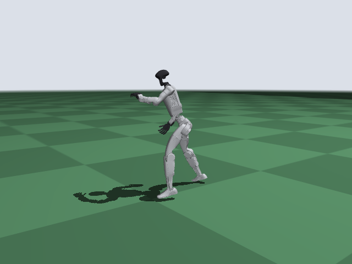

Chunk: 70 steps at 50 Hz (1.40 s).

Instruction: Kungfu

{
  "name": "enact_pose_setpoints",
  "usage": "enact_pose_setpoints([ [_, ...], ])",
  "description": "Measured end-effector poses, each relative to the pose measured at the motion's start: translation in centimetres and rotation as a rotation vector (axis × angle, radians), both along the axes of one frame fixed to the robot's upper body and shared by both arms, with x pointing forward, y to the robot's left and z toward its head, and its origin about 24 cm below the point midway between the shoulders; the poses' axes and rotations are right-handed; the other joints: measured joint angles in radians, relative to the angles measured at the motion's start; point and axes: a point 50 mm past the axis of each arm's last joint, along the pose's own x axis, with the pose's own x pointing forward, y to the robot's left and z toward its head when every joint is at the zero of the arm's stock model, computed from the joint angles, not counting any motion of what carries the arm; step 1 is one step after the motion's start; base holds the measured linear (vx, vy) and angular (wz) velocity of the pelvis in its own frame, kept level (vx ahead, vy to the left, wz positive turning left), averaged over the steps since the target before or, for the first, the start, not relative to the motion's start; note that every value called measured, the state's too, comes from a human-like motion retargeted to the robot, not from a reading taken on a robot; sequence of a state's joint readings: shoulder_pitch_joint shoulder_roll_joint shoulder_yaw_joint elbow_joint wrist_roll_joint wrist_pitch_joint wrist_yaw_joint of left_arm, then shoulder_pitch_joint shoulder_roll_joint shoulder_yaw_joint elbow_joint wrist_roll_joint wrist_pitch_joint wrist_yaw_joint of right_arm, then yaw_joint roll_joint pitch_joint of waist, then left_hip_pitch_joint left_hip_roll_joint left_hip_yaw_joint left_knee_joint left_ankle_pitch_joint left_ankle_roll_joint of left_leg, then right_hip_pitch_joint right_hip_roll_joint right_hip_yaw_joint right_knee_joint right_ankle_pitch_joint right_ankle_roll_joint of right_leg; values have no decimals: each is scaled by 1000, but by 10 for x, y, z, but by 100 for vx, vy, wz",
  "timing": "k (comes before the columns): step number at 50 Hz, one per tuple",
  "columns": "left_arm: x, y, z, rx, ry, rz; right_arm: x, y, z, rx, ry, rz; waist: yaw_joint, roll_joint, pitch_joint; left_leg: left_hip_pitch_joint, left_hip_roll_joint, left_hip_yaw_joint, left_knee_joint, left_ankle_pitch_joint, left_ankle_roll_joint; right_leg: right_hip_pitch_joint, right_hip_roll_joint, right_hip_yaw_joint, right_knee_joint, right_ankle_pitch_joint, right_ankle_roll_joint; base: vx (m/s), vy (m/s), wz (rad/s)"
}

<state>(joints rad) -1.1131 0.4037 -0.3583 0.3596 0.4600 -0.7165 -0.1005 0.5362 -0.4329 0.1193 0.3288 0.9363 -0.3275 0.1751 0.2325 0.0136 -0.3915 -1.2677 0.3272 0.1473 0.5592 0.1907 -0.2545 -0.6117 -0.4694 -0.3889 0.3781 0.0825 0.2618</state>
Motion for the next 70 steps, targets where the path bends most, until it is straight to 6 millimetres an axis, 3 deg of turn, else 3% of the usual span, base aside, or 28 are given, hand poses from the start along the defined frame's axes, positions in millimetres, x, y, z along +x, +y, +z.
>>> enact_pose_setpoints([
  [3, -38, -6, 57, -61, -227, -155, 43, 35, -37, 68, -24, -105, 97, -46, 4, 0, -145, 38, 111, -105, 30, 144, -99, -34, -82, 49, -8, 60, 101, 232],
  [6, -60, 2, 87, -230, -424, -265, 113, 44, -46, 203, -5, -74, 201, -97, 5, -30, -194, 81, 178, -179, 54, 140, -155, -39, -105, 81, -47, 39, 62, 73],
  [8, -63, 6, 99, -250, -566, -212, 150, 46, -37, 352, 90, -35, 266, -124, 27, -59, -196, 112, 216, -211, 67, 92, -186, -16, -94, 86, -72, -12, 32, -14],
  [10, -56, 3, 106, -196, -639, -106, 175, 46, -19, 421, 100, -128, 293, -142, 55, -83, -196, 122, 241, -223, 81, 74, -194, -13, -94, 97, -94, -16, 4, -6],
  [13, -43, -5, 106, -92, -617, -15, 215, 55, 12, 386, -36, -162, 280, -137, 73, -93, -191, 86, 264, -236, 92, 120, -153, -34, -122, 124, -110, 8, -16, -6],
  [17, -38, -2, 104, -77, -601, 6, 241, 96, 32, 324, -115, 32, 252, -149, 83, -105, -171, 76, 282, -242, 103, 112, -143, -36, -129, 156, -101, 9, -16, -33],
  [25, -36, 7, 110, -133, -594, 47, 261, 135, 53, 282, -148, 202, 243, -197, 146, -84, -127, 87, 302, -257, 111, 129, -153, -102, -169, 124, 0, -5, -18, -43],
  [28, -24, 23, 104, -147, -530, 96, 265, 152, 61, 193, -205, 308, 222, -189, 139, -59, -82, 81, 276, -241, 93, 79, -133, -66, -147, 118, 0, -12, -24, -102],
  [32, -1, 63, 81, -184, -427, 244, 273, 172, 85, -21, -375, 421, 152, -162, 102, -8, -31, 89, 228, -214, 70, 6, -125, -20, -105, 106, 0, -3, -14, -107],
  [35, 14, 104, 50, -238, -290, 372, 286, 173, 126, -191, -575, 472, 101, -144, 81, 56, 8, 109, 173, -184, 44, -56, -125, 18, -68, 88, 0, -13, -28, -121],
  [39, 23, 174, -17, -386, 2, 587, 300, 157, 212, -366, -890, 505, 34, -117, 60, 175, 65, 153, 77, -131, 5, -159, -111, 99, 16, 44, -3, -17, -41, -143],
  [41, 17, 215, -66, -490, 189, 728, 296, 146, 261, -439, -1057, 496, -19, -103, 43, 245, 81, 191, 6, -89, -7, -228, -102, 154, 67, 20, -9, -16, -35, -134],
  [43, -2, 259, -125, -615, 401, 903, 284, 135, 308, -498, -1226, 460, -91, -95, 16, 316, 79, 239, -81, -41, -7, -303, -97, 211, 118, -9, -13, -22, -56, -113],
  [45, -39, 298, -193, -769, 634, 1091, 265, 122, 352, -533, -1401, 392, -168, -89, -10, 399, 81, 294, -175, 10, -7, -371, -76, 269, 172, -52, -7, -17, -71, -129],
  [47, -84, 321, -257, -977, 867, 1237, 240, 104, 389, -517, -1569, 282, -255, -97, -42, 482, 81, 349, -276, 68, -7, -432, -55, 308, 225, -102, -1, -7, -86, -140],
  [48, -112, 328, -287, -1127, 977, 1285, 223, 95, 404, -493, -1657, 224, -303, -101, -64, 525, 80, 367, -327, 95, -7, -459, -43, 320, 258, -136, -1, -4, -108, -109],
  [50, -146, 316, -335, -1509, 1162, 1186, 182, 69, 434, -478, -1854, 84, -430, -89, -128, 564, 40, 393, -488, 180, -7, -547, -32, 328, 314, -184, 0, -12, -118, -49],
  [52, -148, 292, -359, -1867, 1234, 866, 131, 30, 457, -562, -2023, -91, -496, -58, -128, 568, 71, 383, -534, 193, -7, -596, 26, 304, 398, -254, 0, -26, -114, -51],
  [54, -125, 257, -374, -2146, 1277, 495, 79, -1, 468, -764, -2109, -215, -560, -29, -129, 544, 83, 380, -558, 203, -7, -632, 26, 267, 467, -324, 0, -36, -91, 14],
  [56, -100, 225, -378, -2329, 1276, 148, 31, -18, 470, -1016, -2134, -307, -633, -2, -129, 506, 83, 385, -578, 210, -7, -673, 13, 243, 522, -371, 0, -44, -67, 58],
  [59, -72, 189, -372, -2467, 1243, -235, -15, -19, 467, -1373, -2096, -445, -717, 37, -128, 469, 85, 366, -586, 204, -7, -734, 9, 240, 608, -434, 0, -41, -55, 37],
  [62, -54, 167, -364, -2502, 1243, -409, -35, -7, 457, -1642, -2008, -607, -745, 55, -127, 487, 93, 382, -588, 199, -7, -769, 27, 272, 655, -468, 0, -30, -8, -29],
  [65, -41, 160, -355, -2433, 1316, -438, -39, 9, 447, -1821, -1944, -731, -758, 66, -94, 511, 92, 410, -585, 200, -7, -779, 39, 297, 669, -461, 0, -23, 13, -34],
  [70, -29, 158, -345, -2323, 1395, -425, -31, 22, 445, -1923, -1925, -680, -768, 96, -100, 501, 41, 425, -593, 188, -7, -861, 22, 367, 690, -423, 0, -12, 23, 1],
])
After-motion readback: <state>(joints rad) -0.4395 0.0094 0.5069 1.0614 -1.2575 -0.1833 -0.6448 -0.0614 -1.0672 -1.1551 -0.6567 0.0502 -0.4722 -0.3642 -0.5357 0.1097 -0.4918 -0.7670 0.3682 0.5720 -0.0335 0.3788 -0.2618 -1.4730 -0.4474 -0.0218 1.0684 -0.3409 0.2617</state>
